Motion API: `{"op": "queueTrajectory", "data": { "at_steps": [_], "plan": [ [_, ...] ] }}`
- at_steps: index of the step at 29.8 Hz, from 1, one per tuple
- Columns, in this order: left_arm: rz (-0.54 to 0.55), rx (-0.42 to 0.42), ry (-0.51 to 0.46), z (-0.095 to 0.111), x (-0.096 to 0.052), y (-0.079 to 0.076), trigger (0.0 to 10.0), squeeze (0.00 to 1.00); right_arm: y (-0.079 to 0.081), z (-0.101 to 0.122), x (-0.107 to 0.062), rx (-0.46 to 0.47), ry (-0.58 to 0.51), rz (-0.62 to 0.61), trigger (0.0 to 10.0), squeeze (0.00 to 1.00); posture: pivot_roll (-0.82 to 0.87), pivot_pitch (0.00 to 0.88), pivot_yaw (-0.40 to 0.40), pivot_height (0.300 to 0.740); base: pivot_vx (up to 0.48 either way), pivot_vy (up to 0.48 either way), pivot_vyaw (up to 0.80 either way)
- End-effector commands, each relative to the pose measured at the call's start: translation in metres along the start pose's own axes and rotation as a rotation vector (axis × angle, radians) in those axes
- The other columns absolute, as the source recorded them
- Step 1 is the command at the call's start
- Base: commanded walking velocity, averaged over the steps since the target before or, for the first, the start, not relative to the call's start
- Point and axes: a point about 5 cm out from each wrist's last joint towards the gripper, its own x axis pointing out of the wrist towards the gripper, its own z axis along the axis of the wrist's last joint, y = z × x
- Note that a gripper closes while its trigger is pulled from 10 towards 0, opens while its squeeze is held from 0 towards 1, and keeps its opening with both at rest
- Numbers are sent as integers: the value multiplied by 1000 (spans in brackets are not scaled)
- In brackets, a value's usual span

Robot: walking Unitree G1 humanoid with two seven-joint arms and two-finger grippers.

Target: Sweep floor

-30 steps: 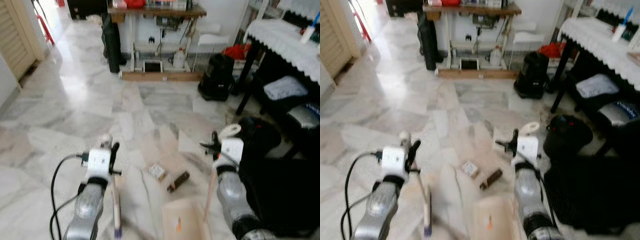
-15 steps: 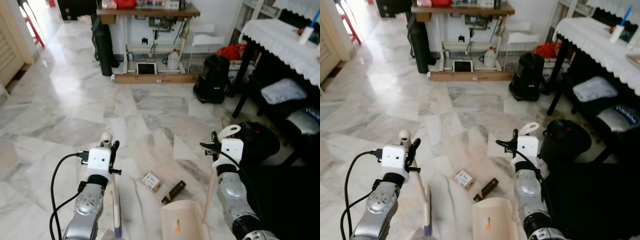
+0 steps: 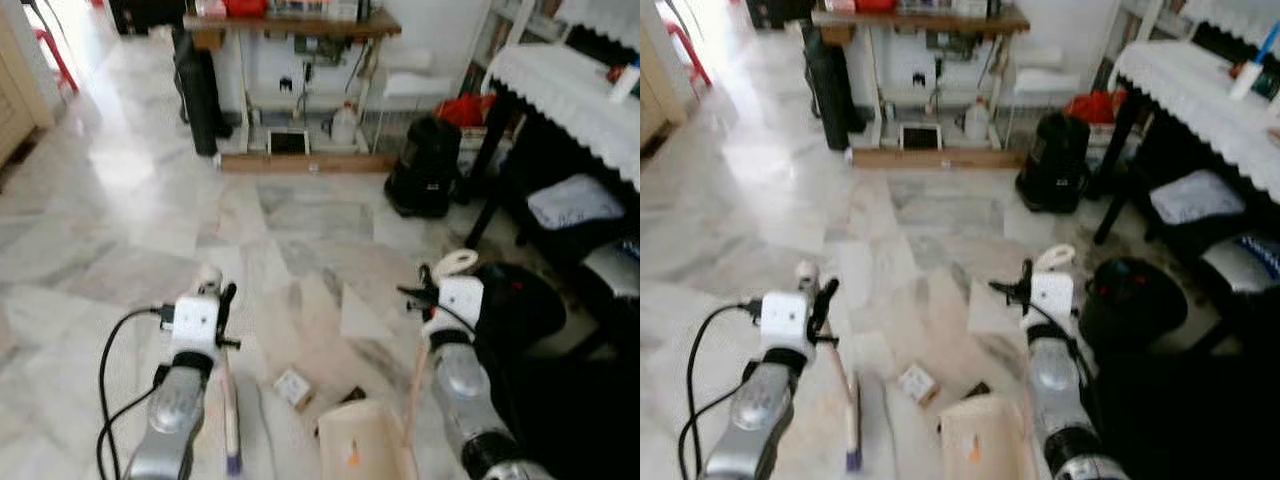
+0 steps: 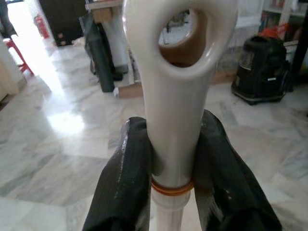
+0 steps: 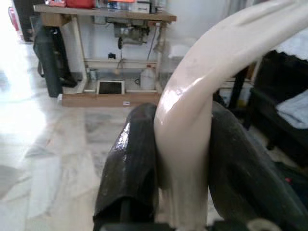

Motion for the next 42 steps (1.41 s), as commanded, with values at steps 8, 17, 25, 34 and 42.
{"op": "queueTrajectory", "data": {
  "at_steps": [8, 17, 25, 34, 42],
  "plan": [
    [-9, 11, -51, 9, 3, -3, 10000, 0, -7, 5, 3, 17, -23, -33, 10000, 0, 136, 31, -26, 740, 216, 0, 0],
    [-11, 7, -52, 9, 3, -3, 10000, 0, -9, 4, 2, 17, -20, -35, 10000, 0, 130, 40, -24, 740, 0, 0, 0],
    [-31, 1, -35, 7, 2, -5, 10000, 0, -16, 3, 1, 12, -12, -55, 10000, 0, 129, 37, -25, 740, 0, 0, 0],
    [-160, -48, 7, 1, 1, -18, 10000, 0, -23, 5, 3, 0, -20, -108, 10000, 0, 129, 12, -25, 740, 0, 0, 0],
    [-242, -38, -10, 7, 4, -17, 10000, 0, -23, 5, 2, -1, -20, -113, 10000, 0, 131, 12, -23, 740, 0, 0, 0]
  ]
}}
